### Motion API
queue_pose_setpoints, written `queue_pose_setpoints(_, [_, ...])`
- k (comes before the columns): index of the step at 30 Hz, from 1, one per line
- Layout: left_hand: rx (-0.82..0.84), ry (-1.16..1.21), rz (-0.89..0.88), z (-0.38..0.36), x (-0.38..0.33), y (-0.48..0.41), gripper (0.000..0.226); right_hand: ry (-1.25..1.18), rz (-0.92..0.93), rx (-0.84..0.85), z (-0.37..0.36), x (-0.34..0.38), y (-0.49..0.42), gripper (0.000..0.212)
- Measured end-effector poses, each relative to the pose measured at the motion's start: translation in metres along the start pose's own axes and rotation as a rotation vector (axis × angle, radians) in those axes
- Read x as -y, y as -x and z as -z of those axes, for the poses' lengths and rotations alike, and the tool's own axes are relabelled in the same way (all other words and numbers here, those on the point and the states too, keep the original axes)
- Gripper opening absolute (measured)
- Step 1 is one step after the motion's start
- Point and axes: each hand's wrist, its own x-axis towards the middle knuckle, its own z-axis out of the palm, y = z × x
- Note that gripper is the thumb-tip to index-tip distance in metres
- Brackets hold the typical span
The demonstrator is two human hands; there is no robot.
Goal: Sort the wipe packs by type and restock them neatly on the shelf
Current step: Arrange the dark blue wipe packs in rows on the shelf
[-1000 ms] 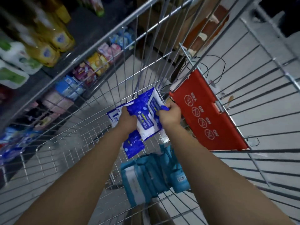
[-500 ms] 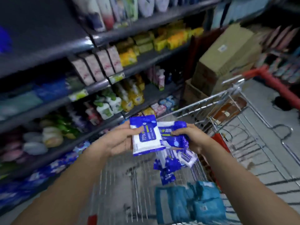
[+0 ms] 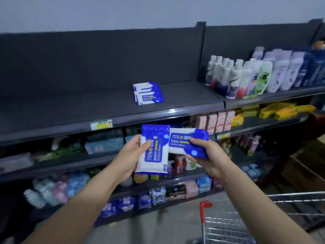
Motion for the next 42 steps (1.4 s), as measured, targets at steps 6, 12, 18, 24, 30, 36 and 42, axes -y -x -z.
queue_pose_setpoints(6, [0.038,-0.363,-0.056,0.138,-0.065,-0.037,0.015,0.106,0.065,-0.032,-0.12,-0.022,-0.065,0.01])
queue_pose_setpoints(12, [-0.013,-0.228,0.046,0.186,-0.111,-0.101,0.037,0.284,0.135,-0.047,-0.15,-0.006,-0.108,0.016])
queue_pose_setpoints(18, [-0.031,-0.139,-0.041,0.18,-0.128,-0.172,0.024,0.463,0.163,0.009,-0.141,0.035,-0.153,0.015])
queue_pose_setpoints(24, [0.044,-0.432,-0.224,0.157,-0.142,-0.271,0.028,0.572,0.182,0.223,-0.119,0.092,-0.241,0.02])
queue_pose_setpoints(30, [0.223,-0.821,-0.037,0.127,-0.137,-0.36,0.035,0.489,0.125,0.324,-0.084,0.151,-0.337,0.033])
queue_pose_setpoints(36, [0.209,-0.916,0.074,0.11,-0.104,-0.396,0.043,0.452,-0.024,0.525,-0.077,0.152,-0.386,0.04])
queue_pose_setpoints(42, [0.104,-0.841,-0.116,0.111,-0.103,-0.393,0.018,0.424,-0.029,0.512,-0.083,0.132,-0.391,0.04])
